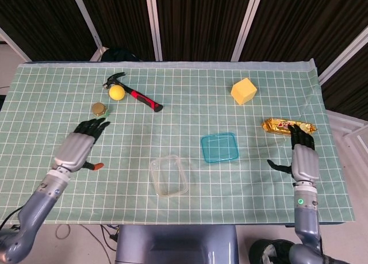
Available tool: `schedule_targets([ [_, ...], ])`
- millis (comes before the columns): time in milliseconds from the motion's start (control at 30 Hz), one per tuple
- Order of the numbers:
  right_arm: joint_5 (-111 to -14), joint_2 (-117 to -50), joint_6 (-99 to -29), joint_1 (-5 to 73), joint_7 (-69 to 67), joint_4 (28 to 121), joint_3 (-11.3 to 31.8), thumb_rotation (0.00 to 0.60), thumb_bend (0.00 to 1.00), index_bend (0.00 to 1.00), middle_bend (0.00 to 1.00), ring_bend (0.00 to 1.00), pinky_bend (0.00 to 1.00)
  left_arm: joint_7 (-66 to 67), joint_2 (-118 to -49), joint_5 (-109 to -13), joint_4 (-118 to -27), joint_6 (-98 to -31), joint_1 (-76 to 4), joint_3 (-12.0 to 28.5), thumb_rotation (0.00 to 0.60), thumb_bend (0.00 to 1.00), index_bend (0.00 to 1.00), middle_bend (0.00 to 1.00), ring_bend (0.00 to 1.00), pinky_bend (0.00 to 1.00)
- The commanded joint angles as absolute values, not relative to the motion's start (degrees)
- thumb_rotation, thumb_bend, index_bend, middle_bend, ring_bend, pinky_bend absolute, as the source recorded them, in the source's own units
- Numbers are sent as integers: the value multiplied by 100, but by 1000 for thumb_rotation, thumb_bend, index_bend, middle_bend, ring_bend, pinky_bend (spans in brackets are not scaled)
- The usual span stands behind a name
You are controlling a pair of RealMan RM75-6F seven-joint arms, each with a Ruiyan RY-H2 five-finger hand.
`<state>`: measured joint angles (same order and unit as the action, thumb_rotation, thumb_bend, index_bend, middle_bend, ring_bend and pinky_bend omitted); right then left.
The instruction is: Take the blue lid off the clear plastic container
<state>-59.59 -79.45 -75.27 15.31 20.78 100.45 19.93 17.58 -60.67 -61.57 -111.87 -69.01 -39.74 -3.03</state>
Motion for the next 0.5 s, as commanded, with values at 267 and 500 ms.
schedule_targets([
  [267, -7648, -6769, -8070, 648, 1062, 10055, 925, 600, 193, 0, 0, 0, 0, 1433, -5921, -7602, -10660, -9060, -1806, -1236, 600, 0, 0, 0, 0, 38],
  [500, -7723, -6706, -8319, 418, 677, 9850, 791, 600, 193, 0, 0, 0, 0, 893, -6149, -8123, -9824, -9832, -1022, -1200, 600, 0, 0, 0, 0, 35],
])
